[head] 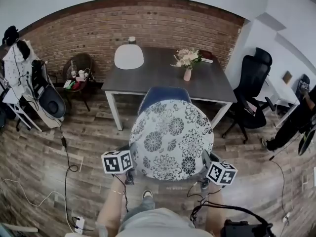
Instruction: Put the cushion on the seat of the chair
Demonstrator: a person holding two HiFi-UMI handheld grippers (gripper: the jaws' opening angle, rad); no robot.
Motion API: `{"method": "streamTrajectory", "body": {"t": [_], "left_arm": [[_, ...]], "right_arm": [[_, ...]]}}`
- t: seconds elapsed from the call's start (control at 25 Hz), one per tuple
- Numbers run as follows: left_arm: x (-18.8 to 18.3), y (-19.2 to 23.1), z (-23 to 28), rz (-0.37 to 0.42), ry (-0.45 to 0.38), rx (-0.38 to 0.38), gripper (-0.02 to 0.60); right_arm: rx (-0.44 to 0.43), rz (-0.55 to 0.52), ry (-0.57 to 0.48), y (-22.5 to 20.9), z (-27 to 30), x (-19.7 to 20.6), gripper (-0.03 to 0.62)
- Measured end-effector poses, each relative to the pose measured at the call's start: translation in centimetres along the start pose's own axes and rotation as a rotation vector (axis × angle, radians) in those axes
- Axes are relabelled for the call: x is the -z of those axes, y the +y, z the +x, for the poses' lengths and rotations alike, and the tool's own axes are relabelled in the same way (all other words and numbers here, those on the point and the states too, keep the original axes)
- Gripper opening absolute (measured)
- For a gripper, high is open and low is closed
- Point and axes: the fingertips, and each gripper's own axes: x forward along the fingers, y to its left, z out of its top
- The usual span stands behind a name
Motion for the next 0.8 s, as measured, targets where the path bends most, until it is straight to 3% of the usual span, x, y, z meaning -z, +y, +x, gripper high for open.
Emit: {"method": "streamTrajectory", "body": {"t": [0.44,0.8], "left_arm": [[-6.8,4.0,8.4,0.031,0.005,0.012,0.014],[-6.3,4.9,12.5,0.019,0.056,-0.01,0.014]], "right_arm": [[-0.008,0.032,-0.04,-0.5,9.6,-4.9,0.014],[0.014,0.029,0.019,-3.0,12.8,-4.1,0.012]]}}
